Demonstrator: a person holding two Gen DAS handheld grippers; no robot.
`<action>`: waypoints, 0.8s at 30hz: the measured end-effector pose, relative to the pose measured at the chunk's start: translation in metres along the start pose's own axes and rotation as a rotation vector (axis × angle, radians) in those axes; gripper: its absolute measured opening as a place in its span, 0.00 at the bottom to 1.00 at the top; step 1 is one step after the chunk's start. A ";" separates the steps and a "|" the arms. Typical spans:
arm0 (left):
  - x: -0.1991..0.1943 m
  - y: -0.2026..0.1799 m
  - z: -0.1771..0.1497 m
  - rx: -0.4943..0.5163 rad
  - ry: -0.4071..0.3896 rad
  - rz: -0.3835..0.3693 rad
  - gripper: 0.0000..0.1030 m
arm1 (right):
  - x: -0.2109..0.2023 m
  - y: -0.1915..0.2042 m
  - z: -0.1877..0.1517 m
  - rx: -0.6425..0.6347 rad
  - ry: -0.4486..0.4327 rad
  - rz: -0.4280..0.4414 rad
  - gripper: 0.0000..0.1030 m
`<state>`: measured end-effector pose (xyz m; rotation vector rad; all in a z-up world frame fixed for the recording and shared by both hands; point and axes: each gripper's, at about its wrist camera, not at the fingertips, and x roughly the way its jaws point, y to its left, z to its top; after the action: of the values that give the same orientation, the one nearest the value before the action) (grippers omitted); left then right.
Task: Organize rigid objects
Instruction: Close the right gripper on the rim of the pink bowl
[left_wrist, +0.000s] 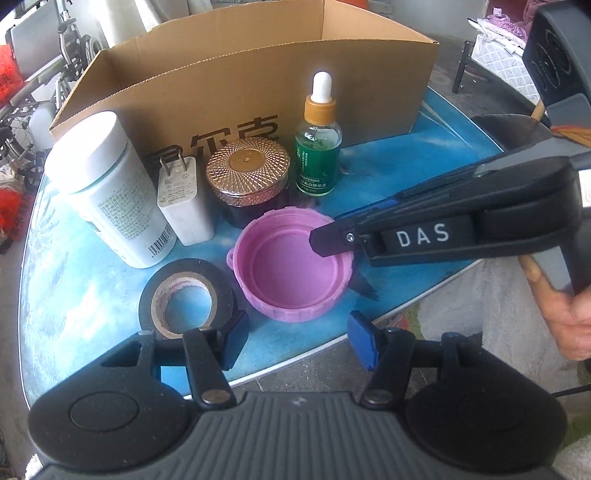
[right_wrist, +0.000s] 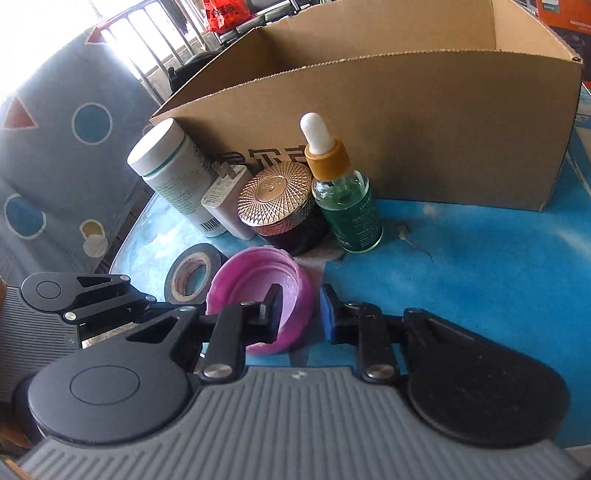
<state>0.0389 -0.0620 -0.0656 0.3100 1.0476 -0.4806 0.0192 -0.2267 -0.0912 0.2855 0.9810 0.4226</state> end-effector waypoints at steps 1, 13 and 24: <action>0.000 0.000 0.001 -0.002 -0.002 -0.012 0.59 | 0.002 0.000 -0.001 -0.002 0.006 0.000 0.12; -0.001 -0.024 0.004 0.059 -0.042 -0.080 0.59 | -0.025 -0.019 -0.019 0.023 0.003 -0.045 0.10; 0.007 -0.037 0.010 0.133 -0.039 -0.033 0.61 | -0.029 -0.027 -0.021 0.057 -0.008 -0.052 0.13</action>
<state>0.0304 -0.1004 -0.0677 0.4002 0.9864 -0.5850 -0.0065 -0.2629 -0.0925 0.3123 0.9921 0.3468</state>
